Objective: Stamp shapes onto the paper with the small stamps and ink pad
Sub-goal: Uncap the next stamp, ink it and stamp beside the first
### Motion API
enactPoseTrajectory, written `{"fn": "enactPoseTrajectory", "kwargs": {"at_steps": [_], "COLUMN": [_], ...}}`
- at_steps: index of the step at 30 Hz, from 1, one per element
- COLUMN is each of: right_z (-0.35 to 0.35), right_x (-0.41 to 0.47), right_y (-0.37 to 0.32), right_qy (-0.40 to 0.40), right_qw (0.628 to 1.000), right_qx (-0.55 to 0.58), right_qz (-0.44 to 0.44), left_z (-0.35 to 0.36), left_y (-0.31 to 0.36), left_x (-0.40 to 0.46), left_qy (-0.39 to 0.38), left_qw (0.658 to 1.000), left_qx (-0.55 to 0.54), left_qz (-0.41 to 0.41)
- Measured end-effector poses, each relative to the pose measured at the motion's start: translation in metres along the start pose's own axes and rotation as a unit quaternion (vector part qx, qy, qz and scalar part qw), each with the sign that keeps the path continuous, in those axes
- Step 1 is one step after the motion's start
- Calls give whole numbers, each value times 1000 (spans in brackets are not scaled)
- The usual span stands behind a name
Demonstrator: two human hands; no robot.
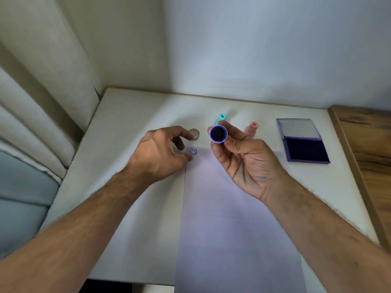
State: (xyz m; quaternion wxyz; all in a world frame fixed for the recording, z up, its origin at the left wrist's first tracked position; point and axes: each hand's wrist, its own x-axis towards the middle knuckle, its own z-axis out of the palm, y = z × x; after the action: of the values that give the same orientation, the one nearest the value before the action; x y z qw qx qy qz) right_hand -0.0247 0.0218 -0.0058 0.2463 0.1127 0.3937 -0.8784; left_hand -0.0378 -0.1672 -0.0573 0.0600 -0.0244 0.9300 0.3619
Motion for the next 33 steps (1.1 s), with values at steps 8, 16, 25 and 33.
{"fn": "enactPoseTrajectory", "kwargs": {"at_steps": [8, 16, 25, 33], "right_z": [-10, -16, -25, -25], "right_x": [16, 19, 24, 25], "right_y": [8, 23, 36, 39], "right_qy": [111, 189, 185, 176], "right_qw": [971, 764, 726, 702], "right_qx": [-184, -576, -619, -644], "right_qz": [-109, -222, -233, -247], "left_z": [-3, -4, -5, -6], "left_y": [1, 0, 0, 3], "left_x": [-1, 2, 2, 4], "left_qy": [-41, -56, -67, -83], "left_qw": [998, 997, 996, 995], "left_qx": [51, 54, 55, 51], "left_qz": [-2, 1, 13, 5]}}
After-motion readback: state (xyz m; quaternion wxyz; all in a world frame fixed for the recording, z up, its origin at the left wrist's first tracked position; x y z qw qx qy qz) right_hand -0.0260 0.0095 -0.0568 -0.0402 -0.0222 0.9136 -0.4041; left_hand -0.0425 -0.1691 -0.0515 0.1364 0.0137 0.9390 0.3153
